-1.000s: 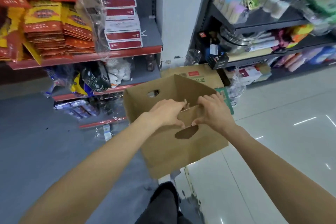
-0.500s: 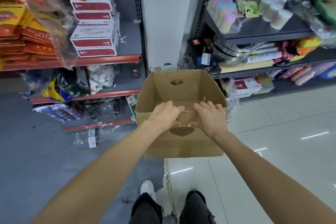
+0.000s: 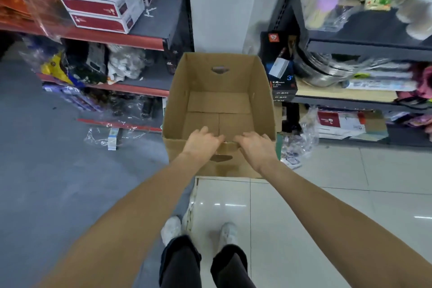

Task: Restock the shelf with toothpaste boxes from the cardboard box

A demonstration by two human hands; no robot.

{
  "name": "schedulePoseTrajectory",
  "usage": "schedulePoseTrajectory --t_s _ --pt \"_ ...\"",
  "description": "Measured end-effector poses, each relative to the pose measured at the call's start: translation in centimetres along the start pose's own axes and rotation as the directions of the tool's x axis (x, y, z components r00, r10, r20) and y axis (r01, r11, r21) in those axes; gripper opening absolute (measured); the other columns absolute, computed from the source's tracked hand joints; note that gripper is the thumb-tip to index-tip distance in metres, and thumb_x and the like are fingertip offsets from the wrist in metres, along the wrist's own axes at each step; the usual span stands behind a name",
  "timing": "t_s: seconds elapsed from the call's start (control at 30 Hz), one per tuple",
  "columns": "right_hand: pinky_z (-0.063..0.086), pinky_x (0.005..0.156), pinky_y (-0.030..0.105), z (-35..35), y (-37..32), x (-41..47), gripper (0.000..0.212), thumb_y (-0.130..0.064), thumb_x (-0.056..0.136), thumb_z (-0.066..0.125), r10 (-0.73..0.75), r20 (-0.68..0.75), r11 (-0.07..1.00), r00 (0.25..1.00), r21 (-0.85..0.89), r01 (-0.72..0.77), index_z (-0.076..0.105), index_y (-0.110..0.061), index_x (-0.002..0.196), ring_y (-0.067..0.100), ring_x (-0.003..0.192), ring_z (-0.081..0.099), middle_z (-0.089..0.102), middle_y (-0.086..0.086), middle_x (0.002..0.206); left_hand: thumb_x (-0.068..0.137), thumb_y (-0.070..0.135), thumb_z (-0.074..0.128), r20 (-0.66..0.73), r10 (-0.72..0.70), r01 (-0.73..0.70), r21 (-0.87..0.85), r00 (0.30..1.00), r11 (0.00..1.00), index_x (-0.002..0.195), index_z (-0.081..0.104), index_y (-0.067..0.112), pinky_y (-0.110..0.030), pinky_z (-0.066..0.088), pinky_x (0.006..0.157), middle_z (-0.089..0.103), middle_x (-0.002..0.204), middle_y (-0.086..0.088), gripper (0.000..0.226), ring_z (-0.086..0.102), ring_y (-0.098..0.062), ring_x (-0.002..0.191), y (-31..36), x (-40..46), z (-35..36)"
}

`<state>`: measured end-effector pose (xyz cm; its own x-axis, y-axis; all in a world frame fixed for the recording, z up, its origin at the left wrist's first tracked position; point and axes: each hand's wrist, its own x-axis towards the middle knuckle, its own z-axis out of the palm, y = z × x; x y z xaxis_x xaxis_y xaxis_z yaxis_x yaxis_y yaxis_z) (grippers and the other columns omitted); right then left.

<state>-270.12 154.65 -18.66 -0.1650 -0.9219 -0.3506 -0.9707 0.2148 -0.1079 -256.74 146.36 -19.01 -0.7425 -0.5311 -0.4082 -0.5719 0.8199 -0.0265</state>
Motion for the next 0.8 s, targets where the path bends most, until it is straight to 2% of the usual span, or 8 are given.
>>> schedulePoseTrajectory --t_s 0.1,0.2,0.27,0.4,0.5,0.6,0.7,0.8 --pt "0.042 0.081 0.036 1.7 1.4 1.7 0.039 0.002 0.086 0.050 0.005 0.050 1.000 0.999 -0.006 -0.005 0.060 -0.022 0.114 0.026 0.104 0.056 0.063 0.006 0.104 0.096 0.031 0.046 0.062 -0.038 0.040 -0.035 0.997 0.999 0.130 0.045 0.016 -0.036 0.038 0.091 0.059 0.123 -0.009 0.036 0.040 -0.029 0.122 1.0 2.4 1.5" --pt "0.040 0.069 0.033 3.7 2.7 3.8 0.024 0.002 0.088 0.049 0.056 0.082 0.998 0.995 -0.005 -0.056 0.062 -0.012 0.103 0.030 0.094 0.061 0.065 0.012 0.101 0.095 0.016 0.049 0.062 -0.097 0.098 -0.015 0.993 0.995 0.127 0.046 0.020 -0.036 0.040 0.086 0.062 0.118 -0.006 0.033 0.041 -0.027 0.120 1.3 5.1 3.9" --pt "0.040 0.067 0.031 4.7 3.3 5.2 0.015 -0.004 0.091 0.051 0.078 0.109 0.997 0.991 0.000 -0.079 0.062 -0.009 0.100 0.030 0.091 0.062 0.066 0.013 0.100 0.094 0.008 0.049 0.069 -0.136 0.138 -0.031 0.988 0.990 0.126 0.047 0.020 -0.036 0.041 0.082 0.063 0.115 -0.006 0.034 0.041 -0.027 0.119 1.1 6.8 5.4" --pt "0.040 0.067 0.031 7.3 4.0 7.4 0.014 -0.006 0.091 0.055 0.097 0.102 0.995 0.990 0.008 -0.098 0.061 -0.011 0.102 0.030 0.086 0.062 0.066 0.013 0.098 0.092 0.001 0.046 0.088 -0.154 0.158 -0.033 0.984 0.987 0.123 0.047 0.018 -0.035 0.041 0.072 0.062 0.114 -0.009 0.035 0.044 -0.030 0.117 1.1 9.3 7.5" --pt "0.041 0.065 0.031 9.7 4.5 8.1 0.016 -0.005 0.090 0.054 0.113 0.102 0.993 0.988 0.005 -0.114 0.062 -0.011 0.103 0.031 0.087 0.064 0.067 0.012 0.098 0.091 -0.005 0.044 0.089 -0.162 0.165 -0.033 0.983 0.986 0.125 0.045 0.017 -0.037 0.044 0.071 0.061 0.114 -0.010 0.040 0.046 -0.031 0.114 1.5 10.1 9.7" --pt "0.041 0.065 0.031 11.6 4.5 8.4 0.020 -0.005 0.088 0.056 0.096 0.050 0.995 0.994 -0.002 -0.096 0.063 -0.015 0.104 0.029 0.086 0.065 0.067 0.009 0.094 0.093 -0.002 0.046 0.063 -0.164 0.166 -0.035 0.984 0.985 0.126 0.046 0.017 -0.038 0.045 0.070 0.060 0.114 -0.009 0.038 0.045 -0.031 0.114 1.4 10.4 11.0" --pt "0.043 0.076 0.033 12.1 4.4 7.8 0.032 0.002 0.080 0.063 0.063 -0.021 0.998 0.998 -0.002 -0.063 0.062 -0.016 0.107 0.025 0.092 0.062 0.065 0.005 0.096 0.094 0.008 0.050 0.061 -0.192 0.197 -0.074 0.979 0.978 0.124 0.047 0.016 -0.037 0.044 0.072 0.059 0.116 -0.008 0.031 0.044 -0.028 0.117 1.2 9.8 10.5" --pt "0.039 0.092 0.035 10.6 4.5 6.6 0.043 0.003 0.083 0.058 0.052 0.019 0.995 0.998 0.081 -0.053 0.055 -0.014 0.122 0.027 0.111 0.052 0.058 0.008 0.113 0.094 0.012 0.052 0.099 -0.215 0.229 -0.157 0.972 0.961 0.122 0.048 0.014 -0.038 0.045 0.080 0.057 0.118 -0.010 0.028 0.045 -0.028 0.117 1.2 8.8 8.9"
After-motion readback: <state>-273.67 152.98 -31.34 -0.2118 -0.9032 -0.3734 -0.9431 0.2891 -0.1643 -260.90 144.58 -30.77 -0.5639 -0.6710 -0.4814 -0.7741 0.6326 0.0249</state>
